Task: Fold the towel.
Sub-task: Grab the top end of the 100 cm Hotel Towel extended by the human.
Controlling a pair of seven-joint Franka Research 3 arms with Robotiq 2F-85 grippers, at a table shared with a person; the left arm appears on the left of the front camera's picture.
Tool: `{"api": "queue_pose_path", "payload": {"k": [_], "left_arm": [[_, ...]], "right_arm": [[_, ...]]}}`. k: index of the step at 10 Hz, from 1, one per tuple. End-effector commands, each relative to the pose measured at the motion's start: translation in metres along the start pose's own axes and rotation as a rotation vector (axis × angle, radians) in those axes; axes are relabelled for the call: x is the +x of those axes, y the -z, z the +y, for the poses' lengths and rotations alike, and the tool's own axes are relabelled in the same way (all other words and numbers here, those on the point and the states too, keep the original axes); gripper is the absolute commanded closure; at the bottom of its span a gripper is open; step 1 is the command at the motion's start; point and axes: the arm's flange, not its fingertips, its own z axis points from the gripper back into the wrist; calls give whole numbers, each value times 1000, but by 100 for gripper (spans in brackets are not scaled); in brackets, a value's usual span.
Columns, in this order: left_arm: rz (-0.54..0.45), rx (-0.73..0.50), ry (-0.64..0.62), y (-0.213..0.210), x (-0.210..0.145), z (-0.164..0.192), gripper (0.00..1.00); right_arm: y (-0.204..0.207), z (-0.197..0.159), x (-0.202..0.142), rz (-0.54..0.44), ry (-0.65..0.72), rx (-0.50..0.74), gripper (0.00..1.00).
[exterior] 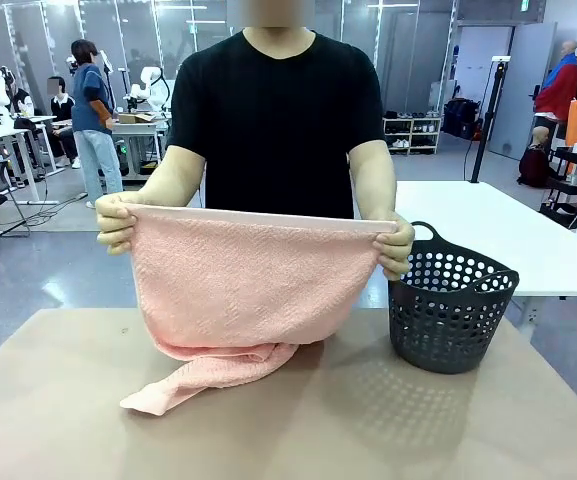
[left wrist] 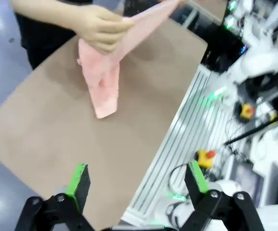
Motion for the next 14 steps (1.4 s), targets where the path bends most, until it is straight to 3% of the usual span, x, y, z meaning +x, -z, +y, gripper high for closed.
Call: {"api": "queue_pose_path", "payload": {"k": [1,2,4,6,8,9,12,13,14], "left_arm": [[144,185,314,29,30,-28,0],[237,226,418,49,48,-50,0],[318,262,548,84,65,-75,0],[302,264,628,106,75,-93,0],[227,216,590,104,79,-96,0],[306,241,636,108,85,-97,0],[306,241,636,108,85,-97,0],[290,221,647,109,82,-96,0],[317,253,730,118,104,-106,0]], "right_arm": [[22,39,24,33,-213,-100,0],[39,73,41,75,-302,-115,0],[72,114,56,128,-428,-150,0],[97,136,62,154,-484,-167,0],[85,142,72,148,-463,-135,0],[85,142,72,148,-463,-135,0],[85,142,72,148,-463,-135,0],[86,140,69,132,-487,-135,0],[102,153,86,214,-675,-150,0]]}}
